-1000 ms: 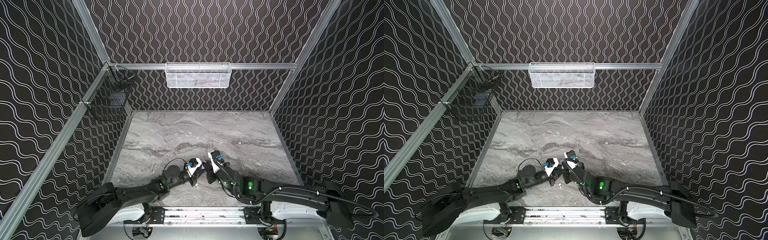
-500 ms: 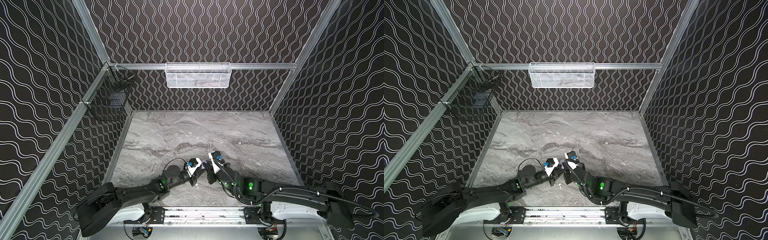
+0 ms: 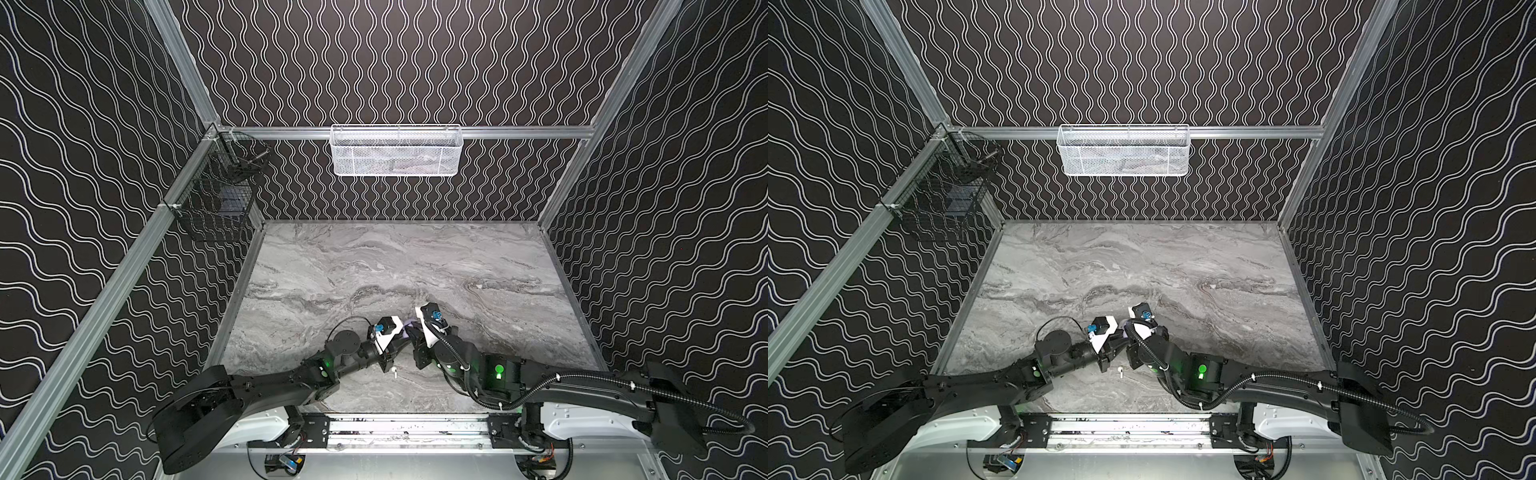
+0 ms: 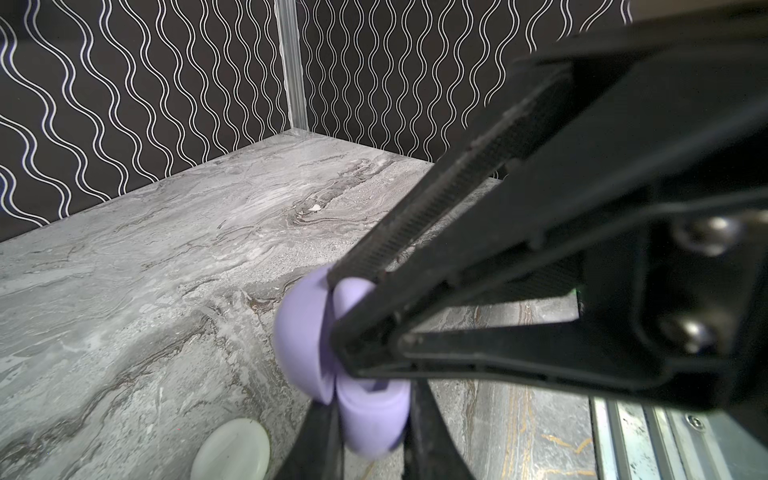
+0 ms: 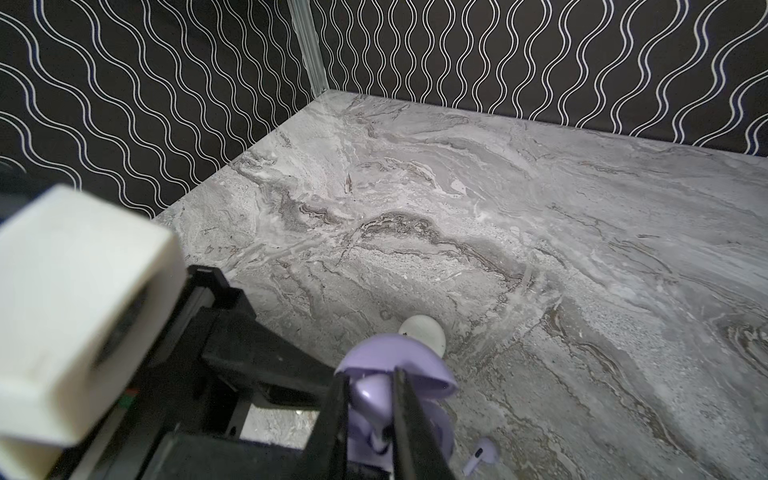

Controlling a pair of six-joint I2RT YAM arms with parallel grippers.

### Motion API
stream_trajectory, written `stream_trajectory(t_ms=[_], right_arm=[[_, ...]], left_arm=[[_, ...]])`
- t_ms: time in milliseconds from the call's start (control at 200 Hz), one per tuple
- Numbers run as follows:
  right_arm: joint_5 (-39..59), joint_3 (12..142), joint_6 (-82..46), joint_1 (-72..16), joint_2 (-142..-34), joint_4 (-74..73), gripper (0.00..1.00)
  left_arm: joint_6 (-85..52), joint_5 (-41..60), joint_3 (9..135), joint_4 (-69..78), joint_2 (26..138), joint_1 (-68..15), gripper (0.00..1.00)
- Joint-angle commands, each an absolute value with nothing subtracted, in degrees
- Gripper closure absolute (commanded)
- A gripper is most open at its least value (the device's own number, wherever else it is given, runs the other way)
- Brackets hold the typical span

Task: Insert the wireless bluetooth earbuds into the charging case
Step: 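Lower the earbud with the right gripper into the case's earbud slot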

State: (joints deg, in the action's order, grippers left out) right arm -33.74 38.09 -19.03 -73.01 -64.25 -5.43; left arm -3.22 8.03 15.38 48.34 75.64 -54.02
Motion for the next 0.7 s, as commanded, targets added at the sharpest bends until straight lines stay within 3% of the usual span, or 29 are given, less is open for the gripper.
stream_trajectory(t_ms=[0,691], right_arm=[[-33.42,38.17,-19.69,-73.04,-64.22,-6.94,0.86],[-32.43,37.66,-19.78,-73.04,-64.49,-6.50,0.82]], left_arm=[[-3.77,7.82,15.33,50.01,75.31,-53.96,1.00],[-3.73,7.30,15.10,49.93,74.72,-53.88,1.00]])
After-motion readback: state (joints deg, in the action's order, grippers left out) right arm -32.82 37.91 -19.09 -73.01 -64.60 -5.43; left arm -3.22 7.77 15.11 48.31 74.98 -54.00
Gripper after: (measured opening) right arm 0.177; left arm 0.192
